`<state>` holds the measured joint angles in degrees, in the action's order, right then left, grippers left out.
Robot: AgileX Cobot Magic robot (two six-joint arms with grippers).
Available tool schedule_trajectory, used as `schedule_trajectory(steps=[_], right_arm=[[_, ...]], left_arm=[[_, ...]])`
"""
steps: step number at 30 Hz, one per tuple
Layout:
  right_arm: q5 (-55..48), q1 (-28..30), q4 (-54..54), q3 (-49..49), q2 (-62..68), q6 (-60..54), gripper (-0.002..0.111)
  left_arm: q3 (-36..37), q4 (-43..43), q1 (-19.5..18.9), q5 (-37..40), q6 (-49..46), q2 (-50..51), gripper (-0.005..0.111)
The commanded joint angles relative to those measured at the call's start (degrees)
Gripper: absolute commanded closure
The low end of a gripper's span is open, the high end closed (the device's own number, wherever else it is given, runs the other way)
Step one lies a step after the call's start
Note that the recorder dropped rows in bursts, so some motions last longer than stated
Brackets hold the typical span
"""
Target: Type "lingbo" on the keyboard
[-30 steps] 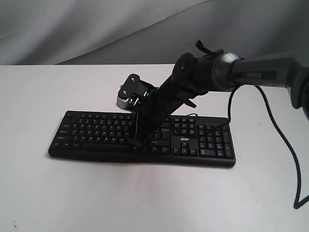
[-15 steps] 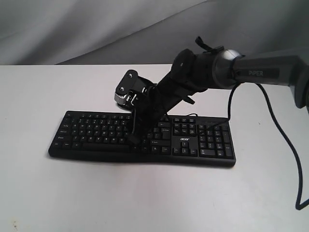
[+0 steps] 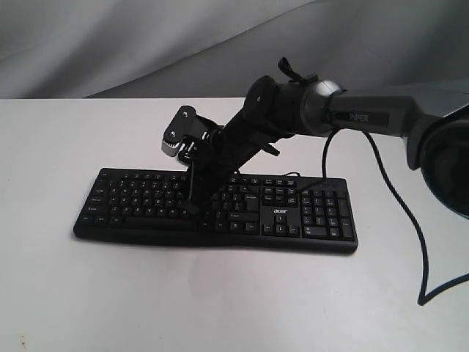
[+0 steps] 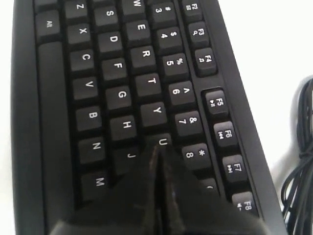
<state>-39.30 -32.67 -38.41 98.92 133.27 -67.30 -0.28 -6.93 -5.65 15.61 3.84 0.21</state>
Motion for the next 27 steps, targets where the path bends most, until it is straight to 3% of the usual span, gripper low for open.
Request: schedule_trajectory(steps=[1, 27], right_arm=[[-0.1, 0.1, 0.2, 0.5, 0.0, 0.5, 0.108], [-0.3, 0.1, 1.2, 0.5, -0.2, 0.5, 0.108]], left_arm=[[0.3, 0.2, -0.1, -0.4, 0.1, -0.2, 0.106], [0.3, 0.2, -0.1, -0.4, 0.1, -0.2, 0.106]])
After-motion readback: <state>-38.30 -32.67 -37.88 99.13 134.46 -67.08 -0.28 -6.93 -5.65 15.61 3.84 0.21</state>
